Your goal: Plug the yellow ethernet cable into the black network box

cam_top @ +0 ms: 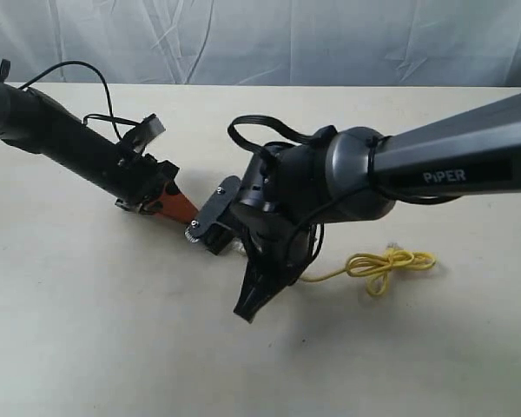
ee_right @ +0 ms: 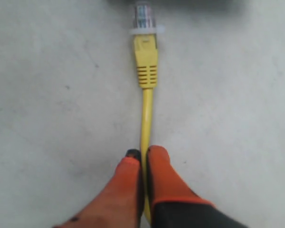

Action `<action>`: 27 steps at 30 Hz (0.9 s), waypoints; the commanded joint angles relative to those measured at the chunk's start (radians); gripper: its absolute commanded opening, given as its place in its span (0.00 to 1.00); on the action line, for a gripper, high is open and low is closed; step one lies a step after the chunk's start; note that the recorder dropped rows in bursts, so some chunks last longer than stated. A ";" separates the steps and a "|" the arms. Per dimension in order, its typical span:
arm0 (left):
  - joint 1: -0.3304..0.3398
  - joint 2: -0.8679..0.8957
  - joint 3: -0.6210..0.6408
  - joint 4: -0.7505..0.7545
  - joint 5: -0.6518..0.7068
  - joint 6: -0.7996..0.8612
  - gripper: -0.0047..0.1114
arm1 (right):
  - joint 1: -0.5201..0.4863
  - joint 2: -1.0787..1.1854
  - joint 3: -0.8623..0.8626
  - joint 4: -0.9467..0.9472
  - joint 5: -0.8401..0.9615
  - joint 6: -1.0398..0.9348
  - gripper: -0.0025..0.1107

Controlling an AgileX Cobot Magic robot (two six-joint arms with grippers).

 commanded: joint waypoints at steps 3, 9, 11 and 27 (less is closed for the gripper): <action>0.007 0.031 0.011 0.048 -0.020 -0.016 0.04 | -0.014 -0.002 -0.004 0.034 0.003 -0.012 0.03; 0.007 0.031 0.011 0.048 -0.020 -0.016 0.04 | -0.014 -0.002 -0.004 0.034 0.003 -0.014 0.30; 0.007 0.031 0.011 0.048 -0.018 -0.014 0.04 | -0.016 -0.006 -0.004 0.034 0.003 -0.014 0.31; 0.007 0.031 0.011 0.048 -0.018 -0.012 0.04 | -0.167 -0.019 -0.004 0.514 -0.103 -0.400 0.31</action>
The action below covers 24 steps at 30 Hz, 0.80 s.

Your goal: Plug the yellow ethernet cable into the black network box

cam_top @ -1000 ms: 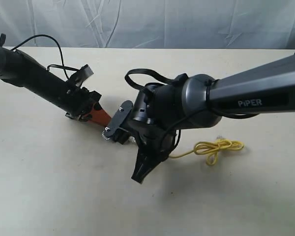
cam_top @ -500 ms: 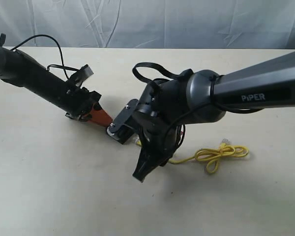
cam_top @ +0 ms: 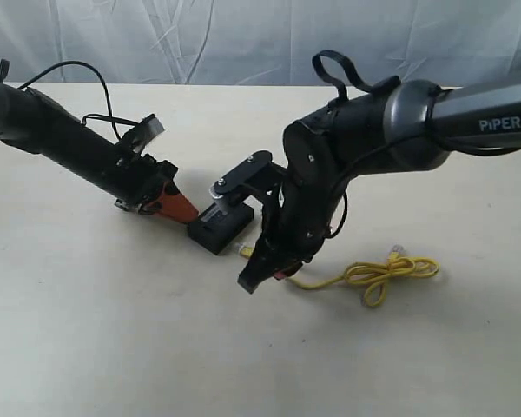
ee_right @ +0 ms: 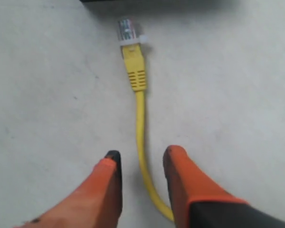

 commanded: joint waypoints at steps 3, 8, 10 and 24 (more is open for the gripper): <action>0.005 0.031 0.011 0.048 -0.024 -0.012 0.04 | -0.001 0.042 -0.004 0.045 -0.051 -0.028 0.31; 0.005 0.031 0.011 0.048 -0.024 -0.012 0.04 | -0.001 0.056 -0.004 0.042 -0.090 -0.028 0.31; 0.005 0.031 0.011 0.048 -0.024 -0.012 0.04 | -0.001 0.056 -0.004 0.042 -0.100 -0.028 0.31; 0.005 0.031 0.011 0.046 -0.024 -0.010 0.04 | -0.001 0.106 -0.004 -0.011 -0.086 -0.026 0.17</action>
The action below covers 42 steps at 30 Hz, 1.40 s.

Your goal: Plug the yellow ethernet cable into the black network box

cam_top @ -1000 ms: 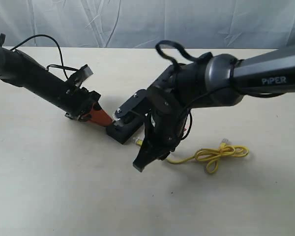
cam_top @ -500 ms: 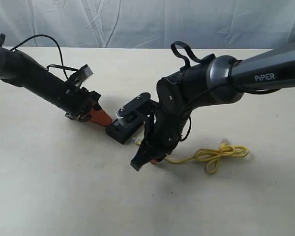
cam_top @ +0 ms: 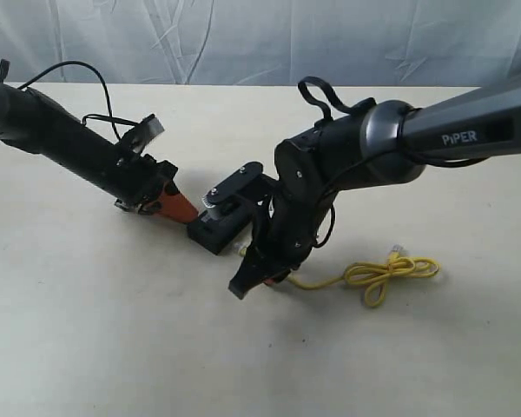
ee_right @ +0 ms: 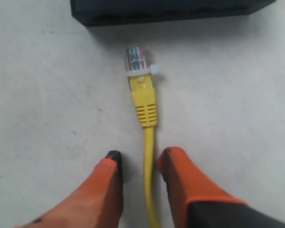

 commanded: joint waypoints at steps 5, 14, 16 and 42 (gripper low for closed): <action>0.005 0.031 0.011 0.044 -0.024 -0.010 0.04 | -0.001 0.027 0.004 -0.052 0.037 -0.001 0.02; 0.020 0.027 -0.006 -0.008 -0.023 -0.001 0.04 | -0.001 -0.034 0.004 -0.072 0.058 0.001 0.02; 0.027 0.023 -0.014 -0.009 -0.029 -0.001 0.04 | -0.001 -0.036 0.004 -0.083 0.067 0.001 0.02; -0.028 0.023 -0.014 -0.093 -0.112 0.045 0.04 | 0.001 -0.036 0.004 -0.086 -0.036 0.001 0.02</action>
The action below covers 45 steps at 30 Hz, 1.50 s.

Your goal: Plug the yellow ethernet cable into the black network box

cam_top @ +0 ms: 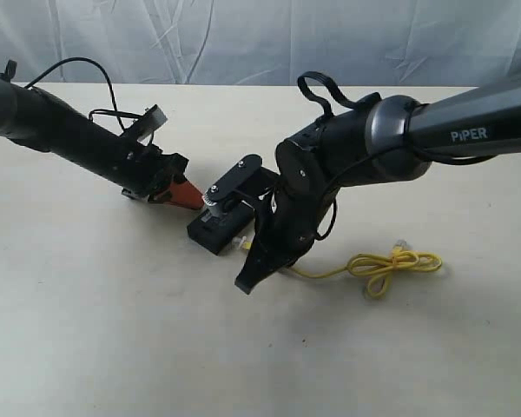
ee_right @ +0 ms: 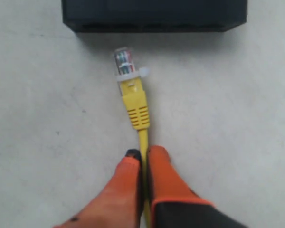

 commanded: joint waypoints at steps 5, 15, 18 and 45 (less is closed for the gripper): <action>-0.011 0.017 0.005 -0.001 0.016 0.001 0.04 | 0.005 -0.012 0.004 -0.003 -0.021 -0.007 0.02; -0.039 0.017 0.007 0.023 0.038 0.001 0.04 | 0.005 0.002 0.004 -0.003 -0.032 -0.007 0.02; -0.043 0.017 0.007 0.023 0.036 0.001 0.04 | 0.005 0.002 0.004 -0.005 -0.034 -0.007 0.02; -0.043 0.017 0.007 0.042 0.054 0.001 0.04 | 0.005 0.002 0.004 -0.024 0.002 -0.009 0.02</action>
